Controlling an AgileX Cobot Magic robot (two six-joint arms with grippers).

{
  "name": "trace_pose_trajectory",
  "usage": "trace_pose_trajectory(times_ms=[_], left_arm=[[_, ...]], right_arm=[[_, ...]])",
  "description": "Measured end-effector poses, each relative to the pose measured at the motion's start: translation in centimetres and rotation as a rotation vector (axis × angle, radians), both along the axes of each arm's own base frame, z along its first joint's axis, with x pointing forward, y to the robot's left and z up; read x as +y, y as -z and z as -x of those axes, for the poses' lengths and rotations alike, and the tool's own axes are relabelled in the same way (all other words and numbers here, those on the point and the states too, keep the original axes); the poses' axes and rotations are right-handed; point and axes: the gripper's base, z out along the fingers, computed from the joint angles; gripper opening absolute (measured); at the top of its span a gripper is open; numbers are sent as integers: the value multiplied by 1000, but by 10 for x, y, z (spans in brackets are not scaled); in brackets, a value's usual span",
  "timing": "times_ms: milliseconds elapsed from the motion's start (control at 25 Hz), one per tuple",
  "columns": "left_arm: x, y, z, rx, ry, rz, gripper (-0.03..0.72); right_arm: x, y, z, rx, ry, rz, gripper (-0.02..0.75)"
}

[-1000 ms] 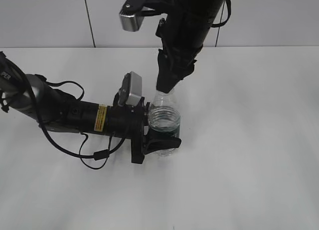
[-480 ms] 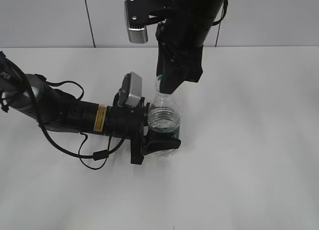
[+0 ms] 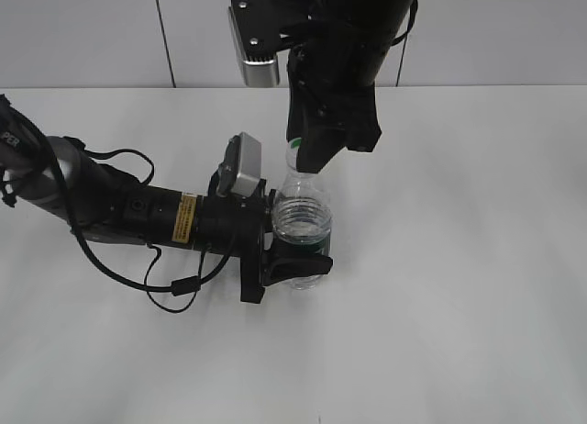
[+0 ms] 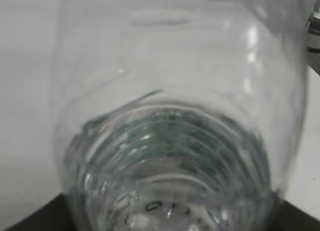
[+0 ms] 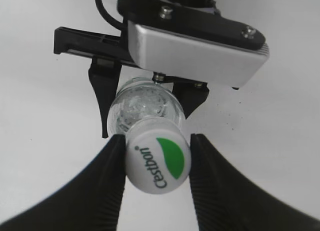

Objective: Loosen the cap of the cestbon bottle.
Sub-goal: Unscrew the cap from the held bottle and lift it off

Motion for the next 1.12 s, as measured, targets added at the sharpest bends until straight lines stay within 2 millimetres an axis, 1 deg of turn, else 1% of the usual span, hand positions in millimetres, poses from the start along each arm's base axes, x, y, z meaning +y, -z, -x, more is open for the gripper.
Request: trace_pose_trajectory(times_ms=[720,960,1120], left_arm=[[0,0,0,1,2,-1,400],[0,0,0,7,2,1,400],[0,0,1,9,10,1,400]], right_arm=[[0,0,0,2,5,-1,309],[0,0,0,2,15,3,342],[-1,-6,1,-8,23,-6,378]])
